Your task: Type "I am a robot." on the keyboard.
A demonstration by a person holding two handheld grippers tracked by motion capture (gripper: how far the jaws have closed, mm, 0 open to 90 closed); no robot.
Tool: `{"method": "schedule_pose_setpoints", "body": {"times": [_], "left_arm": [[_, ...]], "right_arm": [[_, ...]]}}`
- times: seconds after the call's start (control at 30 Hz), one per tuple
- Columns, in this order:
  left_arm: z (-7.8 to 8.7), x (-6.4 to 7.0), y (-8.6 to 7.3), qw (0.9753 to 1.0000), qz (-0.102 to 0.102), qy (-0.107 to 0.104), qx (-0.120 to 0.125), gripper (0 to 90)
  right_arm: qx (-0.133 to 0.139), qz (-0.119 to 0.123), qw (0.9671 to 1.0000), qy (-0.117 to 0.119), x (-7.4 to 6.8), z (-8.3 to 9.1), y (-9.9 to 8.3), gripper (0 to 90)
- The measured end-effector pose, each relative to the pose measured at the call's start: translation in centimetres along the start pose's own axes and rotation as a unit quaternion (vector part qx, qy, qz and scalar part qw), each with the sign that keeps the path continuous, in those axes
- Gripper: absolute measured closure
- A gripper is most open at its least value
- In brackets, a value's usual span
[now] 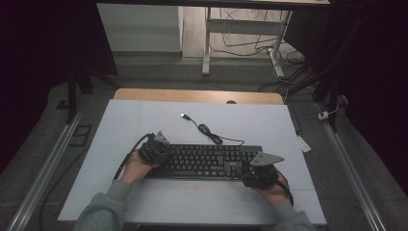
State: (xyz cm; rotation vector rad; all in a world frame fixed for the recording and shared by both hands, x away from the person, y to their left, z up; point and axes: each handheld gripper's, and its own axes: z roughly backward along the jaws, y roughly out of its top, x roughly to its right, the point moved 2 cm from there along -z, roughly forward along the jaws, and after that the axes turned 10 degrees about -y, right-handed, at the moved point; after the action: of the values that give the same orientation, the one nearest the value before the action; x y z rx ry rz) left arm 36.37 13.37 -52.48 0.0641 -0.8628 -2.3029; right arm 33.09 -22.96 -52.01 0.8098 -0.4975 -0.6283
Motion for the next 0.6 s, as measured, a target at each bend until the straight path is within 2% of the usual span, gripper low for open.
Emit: {"method": "schedule_pose_setpoints", "body": {"times": [0.1, 0.13, 0.3, 0.43, 0.6], "left_arm": [[-0.1, 0.0, 0.0, 1.0000, -0.001, 0.004, -0.002, 88.8], [-0.2, 0.0, 0.0, 0.9999, -0.003, 0.009, -0.009, 88.8], [-0.2, 0.1, 0.0, 0.9999, -0.005, 0.011, -0.004, 88.8], [0.8, 0.2, 0.2, 0.9995, -0.006, 0.001, 0.030, 88.8], [2.3, 0.3, 0.1, 0.9981, 0.007, -0.005, 0.061, 88.2]], "right_arm": [[0.001, 0.000, 1.0000, 0.000, 0.0, 0.0, 0.0, 43.0], [0.002, 0.000, 1.0000, 0.000, 0.0, 0.0, 0.0, 43.0], [0.000, 0.000, 1.0000, 0.000, 0.0, 0.0, 0.0, 43.0], [0.002, -0.001, 1.0000, 0.000, 0.0, 0.0, 0.0, 43.0], [0.002, -0.003, 1.0000, -0.001, 0.1, 0.0, 0.0, 43.0]]}}
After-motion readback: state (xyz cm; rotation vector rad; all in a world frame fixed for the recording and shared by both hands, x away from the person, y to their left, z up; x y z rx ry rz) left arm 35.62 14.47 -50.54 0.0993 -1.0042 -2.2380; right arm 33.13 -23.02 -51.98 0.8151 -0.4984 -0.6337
